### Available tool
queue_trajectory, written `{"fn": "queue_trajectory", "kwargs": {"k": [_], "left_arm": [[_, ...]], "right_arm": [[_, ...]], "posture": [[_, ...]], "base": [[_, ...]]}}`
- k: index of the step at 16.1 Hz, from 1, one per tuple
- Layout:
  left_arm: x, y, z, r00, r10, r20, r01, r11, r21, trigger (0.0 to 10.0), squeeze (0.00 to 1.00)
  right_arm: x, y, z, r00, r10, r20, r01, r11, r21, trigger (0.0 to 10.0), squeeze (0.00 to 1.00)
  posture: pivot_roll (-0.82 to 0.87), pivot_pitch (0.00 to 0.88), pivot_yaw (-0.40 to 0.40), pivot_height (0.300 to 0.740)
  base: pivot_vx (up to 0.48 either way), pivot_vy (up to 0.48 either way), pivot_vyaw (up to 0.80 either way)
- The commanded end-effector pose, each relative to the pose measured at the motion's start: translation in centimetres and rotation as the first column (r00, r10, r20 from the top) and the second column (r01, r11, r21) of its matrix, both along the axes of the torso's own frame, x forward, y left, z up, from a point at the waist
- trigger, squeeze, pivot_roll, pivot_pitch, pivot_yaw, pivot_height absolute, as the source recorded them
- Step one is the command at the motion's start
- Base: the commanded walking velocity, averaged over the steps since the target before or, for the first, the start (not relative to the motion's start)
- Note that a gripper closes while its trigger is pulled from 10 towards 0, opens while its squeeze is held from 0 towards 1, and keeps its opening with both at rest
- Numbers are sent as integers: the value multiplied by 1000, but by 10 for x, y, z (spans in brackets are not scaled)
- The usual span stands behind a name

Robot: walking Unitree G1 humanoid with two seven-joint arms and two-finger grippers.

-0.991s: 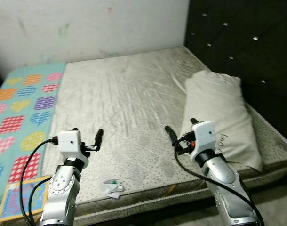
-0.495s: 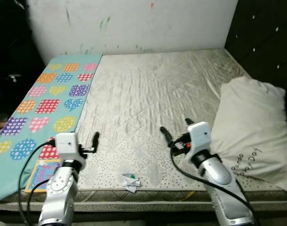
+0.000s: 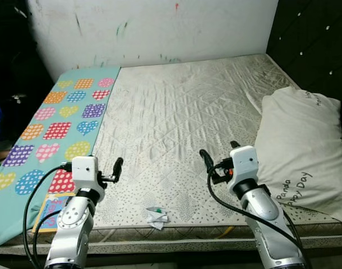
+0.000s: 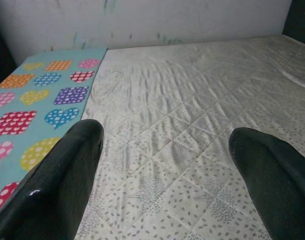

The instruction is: Clean up the room

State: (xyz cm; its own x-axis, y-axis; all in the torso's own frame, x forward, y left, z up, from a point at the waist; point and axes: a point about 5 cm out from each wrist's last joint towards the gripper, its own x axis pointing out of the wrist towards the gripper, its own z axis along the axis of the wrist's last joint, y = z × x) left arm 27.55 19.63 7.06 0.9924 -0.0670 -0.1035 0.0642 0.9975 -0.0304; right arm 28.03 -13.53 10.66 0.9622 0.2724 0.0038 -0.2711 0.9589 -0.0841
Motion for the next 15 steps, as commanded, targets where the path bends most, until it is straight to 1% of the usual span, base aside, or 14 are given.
{"fn": "queue_trajectory", "kwargs": {"k": [1,3,4,7,12,15], "left_arm": [[0,7,2,1000,17,-7,-17,1000,10,10000,0],[-1,8,2,1000,20,-7,-20,1000,12,10000,0],[-3,8,0,1000,18,-16,-18,1000,-1,10000,0],[-4,8,-2,999,31,-14,-31,999,-12,10000,0],[-6,6,-4,999,26,-23,-27,1000,-15,10000,0],[-3,9,-3,999,33,-21,-33,999,-7,10000,0]], "right_arm": [[3,1,8,999,-2,32,0,999,47,10000,0],[1,2,10,999,6,51,-9,999,47,10000,0],[1,0,10,998,2,55,-5,999,42,10000,0],[5,-5,13,998,-8,59,5,999,49,10000,0],[5,-7,12,998,-8,60,5,999,43,10000,0],[5,-5,12,998,1,61,-4,999,41,10000,0]], "posture": [[-162,0,96,740],[-157,0,85,740],[-159,0,77,740],[-163,0,67,740],[-165,0,66,740],[-169,0,67,740]], "base": [[0,0,0],[0,0,0],[0,0,0],[0,0,0],[0,462,0],[0,480,0]]}}
